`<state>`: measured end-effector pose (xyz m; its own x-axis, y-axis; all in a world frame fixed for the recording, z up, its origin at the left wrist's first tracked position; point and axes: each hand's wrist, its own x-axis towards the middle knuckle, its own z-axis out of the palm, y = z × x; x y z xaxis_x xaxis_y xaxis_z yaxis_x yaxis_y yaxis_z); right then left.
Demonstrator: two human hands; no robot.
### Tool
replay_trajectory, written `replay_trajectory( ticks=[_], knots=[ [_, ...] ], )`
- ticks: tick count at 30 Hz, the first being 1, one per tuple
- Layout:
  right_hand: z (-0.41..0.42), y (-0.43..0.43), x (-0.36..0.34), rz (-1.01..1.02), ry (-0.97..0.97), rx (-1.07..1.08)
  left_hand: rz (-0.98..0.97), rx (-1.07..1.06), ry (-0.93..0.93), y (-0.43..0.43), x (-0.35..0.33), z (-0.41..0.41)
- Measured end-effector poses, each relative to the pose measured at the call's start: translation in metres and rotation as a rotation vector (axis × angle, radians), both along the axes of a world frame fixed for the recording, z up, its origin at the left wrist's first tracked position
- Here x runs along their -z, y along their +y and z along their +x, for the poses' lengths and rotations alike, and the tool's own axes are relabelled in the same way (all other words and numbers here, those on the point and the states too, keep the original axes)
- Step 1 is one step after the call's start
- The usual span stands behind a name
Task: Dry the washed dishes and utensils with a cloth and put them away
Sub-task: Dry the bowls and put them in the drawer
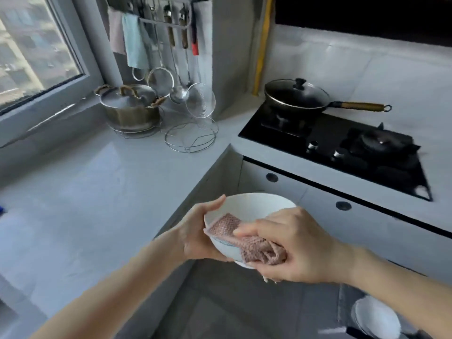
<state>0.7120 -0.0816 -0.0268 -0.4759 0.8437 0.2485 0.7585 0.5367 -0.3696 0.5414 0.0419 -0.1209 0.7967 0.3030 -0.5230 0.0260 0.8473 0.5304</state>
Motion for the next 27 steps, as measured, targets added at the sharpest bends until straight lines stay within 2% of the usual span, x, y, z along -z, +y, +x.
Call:
replay_trajectory(
  ticks=[3, 5, 7, 9, 12, 14, 15, 16, 19, 23, 25, 27],
  knots=[
    [0.057, -0.028, 0.004, -0.239, 0.171, 0.184, 0.161, -0.047, 0.102, -0.010, 0.002, 0.064],
    [0.090, -0.041, 0.011, -0.260, 0.230, 0.375, 0.324, -0.047, 0.130, -0.013, 0.001, 0.102],
    [0.114, -0.048, 0.020, -0.226, 0.026, 0.494, 0.436, 0.032, 0.070, -0.019, -0.003, 0.137],
    [0.133, -0.052, 0.031, -0.289, -0.186, 0.464, 0.458, 0.129, -0.014, -0.022, -0.004, 0.174],
    [0.174, -0.067, 0.030, -0.258, -0.165, 0.395, 0.463, 0.303, -0.054, -0.025, -0.005, 0.233],
    [0.202, -0.076, 0.029, -0.104, -0.285, 0.400, 0.462, 0.349, -0.073, -0.025, -0.007, 0.259],
    [0.219, -0.082, 0.031, -0.082, -0.374, 0.441, 0.447, 0.363, -0.074, -0.025, -0.007, 0.279],
    [0.233, -0.086, 0.034, -0.145, -0.414, 0.489, 0.438, 0.375, -0.072, -0.026, -0.007, 0.297],
    [0.262, -0.093, 0.064, -0.339, -0.285, 0.678, 0.337, 0.352, -0.074, -0.032, -0.010, 0.350],
    [0.301, -0.068, 0.086, -0.379, -0.147, 0.986, 0.363, 0.295, -0.121, -0.048, -0.009, 0.420],
    [0.321, -0.055, 0.087, -0.407, 0.067, 1.030, 0.384, 0.304, -0.106, -0.050, -0.008, 0.451],
    [0.340, -0.058, 0.081, -0.512, 0.298, 0.931, 0.356, 0.360, -0.050, -0.046, -0.007, 0.479]
  ],
)
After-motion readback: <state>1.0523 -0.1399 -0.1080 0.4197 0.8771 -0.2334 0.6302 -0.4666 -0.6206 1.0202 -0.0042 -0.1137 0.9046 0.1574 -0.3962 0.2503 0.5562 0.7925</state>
